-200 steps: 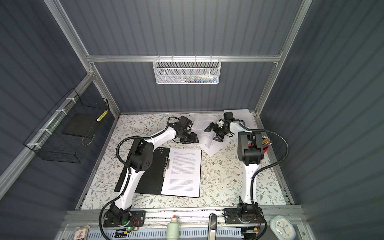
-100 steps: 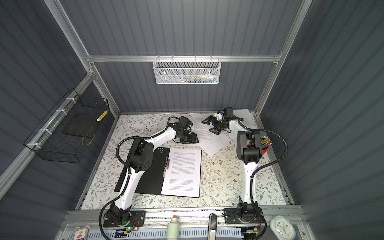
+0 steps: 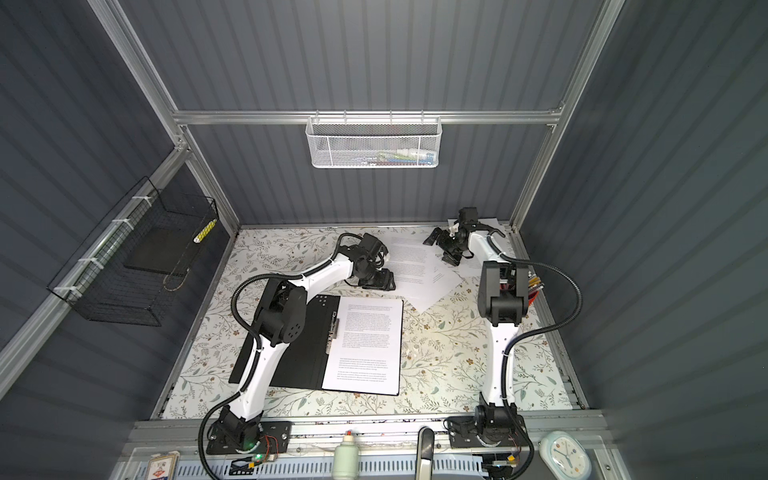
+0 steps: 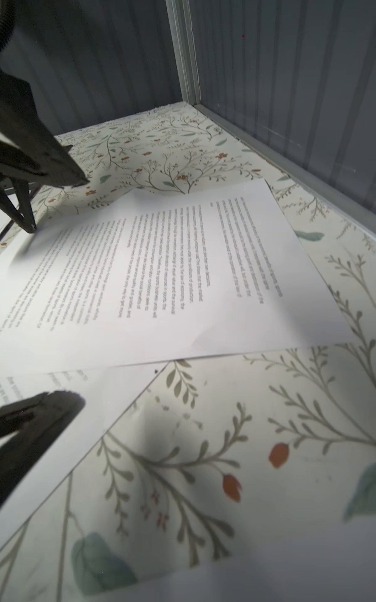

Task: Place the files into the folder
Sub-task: 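Lift the sheet with the left gripper while the right draws back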

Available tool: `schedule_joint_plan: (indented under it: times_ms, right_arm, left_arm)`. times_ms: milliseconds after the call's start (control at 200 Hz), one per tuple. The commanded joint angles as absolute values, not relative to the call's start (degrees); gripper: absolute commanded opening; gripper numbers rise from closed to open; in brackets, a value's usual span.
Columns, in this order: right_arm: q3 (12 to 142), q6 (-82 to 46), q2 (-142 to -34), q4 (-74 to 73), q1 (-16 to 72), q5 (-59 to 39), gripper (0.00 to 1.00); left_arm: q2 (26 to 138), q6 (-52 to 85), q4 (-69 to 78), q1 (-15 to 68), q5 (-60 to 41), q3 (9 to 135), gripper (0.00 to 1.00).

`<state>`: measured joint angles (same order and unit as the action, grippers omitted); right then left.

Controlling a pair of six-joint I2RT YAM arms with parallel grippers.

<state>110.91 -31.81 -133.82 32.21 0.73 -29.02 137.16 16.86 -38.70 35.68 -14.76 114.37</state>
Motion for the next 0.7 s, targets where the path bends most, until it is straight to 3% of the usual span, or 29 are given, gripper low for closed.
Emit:
schedule_joint_plan:
  times_ms: [0,695]
  right_arm:
    - [114.0,-31.0,-136.8,34.8,0.8,-27.5,0.99]
    - [119.2,-42.3,-143.9,24.9,0.1,-30.7,0.99]
  left_arm:
    - [140.3,14.0,-50.2,36.1,-12.1,111.4,0.64]
    - [142.3,11.3,-51.9,38.4,-13.6,115.5,0.64]
